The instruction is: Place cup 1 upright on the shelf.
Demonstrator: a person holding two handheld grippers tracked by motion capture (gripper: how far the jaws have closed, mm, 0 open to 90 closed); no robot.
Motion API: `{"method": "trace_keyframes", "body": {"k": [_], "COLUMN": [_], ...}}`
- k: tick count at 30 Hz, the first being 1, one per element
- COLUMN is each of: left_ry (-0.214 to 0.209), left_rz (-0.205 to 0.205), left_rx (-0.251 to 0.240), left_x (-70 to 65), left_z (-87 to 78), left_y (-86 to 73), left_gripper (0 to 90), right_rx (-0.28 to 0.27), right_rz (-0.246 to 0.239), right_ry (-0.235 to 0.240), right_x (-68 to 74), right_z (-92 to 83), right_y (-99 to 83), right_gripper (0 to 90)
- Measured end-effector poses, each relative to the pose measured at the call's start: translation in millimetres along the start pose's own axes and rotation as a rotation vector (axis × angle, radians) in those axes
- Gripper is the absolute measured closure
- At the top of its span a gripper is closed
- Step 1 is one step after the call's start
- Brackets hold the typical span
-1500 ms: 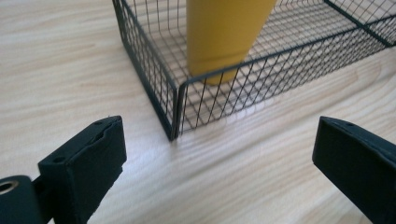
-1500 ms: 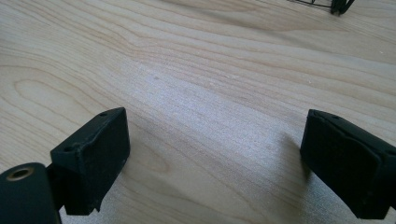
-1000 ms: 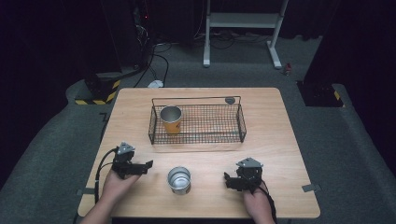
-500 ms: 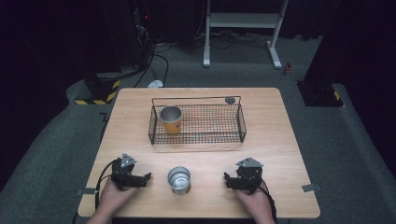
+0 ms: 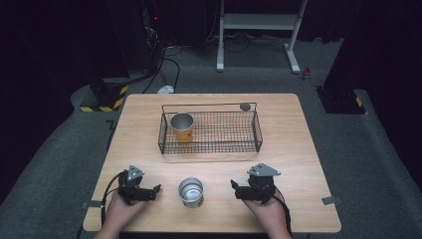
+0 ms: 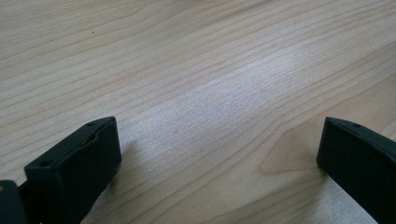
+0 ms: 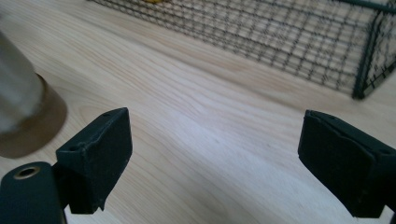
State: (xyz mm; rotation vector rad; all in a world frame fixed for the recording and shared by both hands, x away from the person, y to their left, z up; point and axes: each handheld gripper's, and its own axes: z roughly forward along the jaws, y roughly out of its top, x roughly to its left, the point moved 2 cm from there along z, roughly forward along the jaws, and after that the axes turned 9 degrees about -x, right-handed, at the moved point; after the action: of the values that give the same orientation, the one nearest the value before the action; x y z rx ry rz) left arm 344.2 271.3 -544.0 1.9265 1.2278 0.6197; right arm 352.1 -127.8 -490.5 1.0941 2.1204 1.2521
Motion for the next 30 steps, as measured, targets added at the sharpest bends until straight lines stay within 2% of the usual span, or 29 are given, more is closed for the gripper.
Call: {"method": "trace_keyframes", "body": {"k": [4, 5, 12, 13, 18, 23, 30], "left_ry": [-0.001, -0.001, -0.002, -0.002, 0.000, -0.001, -0.001], "left_rz": [0.003, 0.003, 0.008, 0.009, 0.007, 0.002, 0.003], "left_rx": [-0.002, -0.002, 0.001, 0.001, -0.003, -0.004, -0.001], "left_x": [0.3, 0.3, 0.7, 0.7, 0.6, 0.0, 0.0], "left_z": [-0.3, -0.3, -0.5, -0.6, -0.6, -0.9, -1.4], "left_y": [-0.2, -0.3, -0.3, -0.3, -0.6, -0.9, -1.1], "left_gripper": [0.0, 0.0, 0.1, 0.1, 0.1, 0.1, 0.1], "right_rx": [-0.019, -0.029, -0.054, -0.071, -0.079, -0.076, -0.103], "right_rz": [-0.025, -0.050, -0.065, -0.064, -0.070, -0.077, -0.101], "right_ry": [0.027, 0.043, 0.096, 0.118, 0.168, 0.191, 0.225], "right_x": [10.3, 18.9, 38.0, 43.2, 53.0, 58.0, 68.2], "right_z": [2.6, 5.3, 12.2, 12.2, 12.6, 13.4, 7.6], "right_y": [9.8, 15.0, 22.0, 23.7, 25.4, 26.2, 31.1], "right_gripper": [9.8, 9.8, 9.7, 9.8, 9.8, 9.7, 9.6]}}
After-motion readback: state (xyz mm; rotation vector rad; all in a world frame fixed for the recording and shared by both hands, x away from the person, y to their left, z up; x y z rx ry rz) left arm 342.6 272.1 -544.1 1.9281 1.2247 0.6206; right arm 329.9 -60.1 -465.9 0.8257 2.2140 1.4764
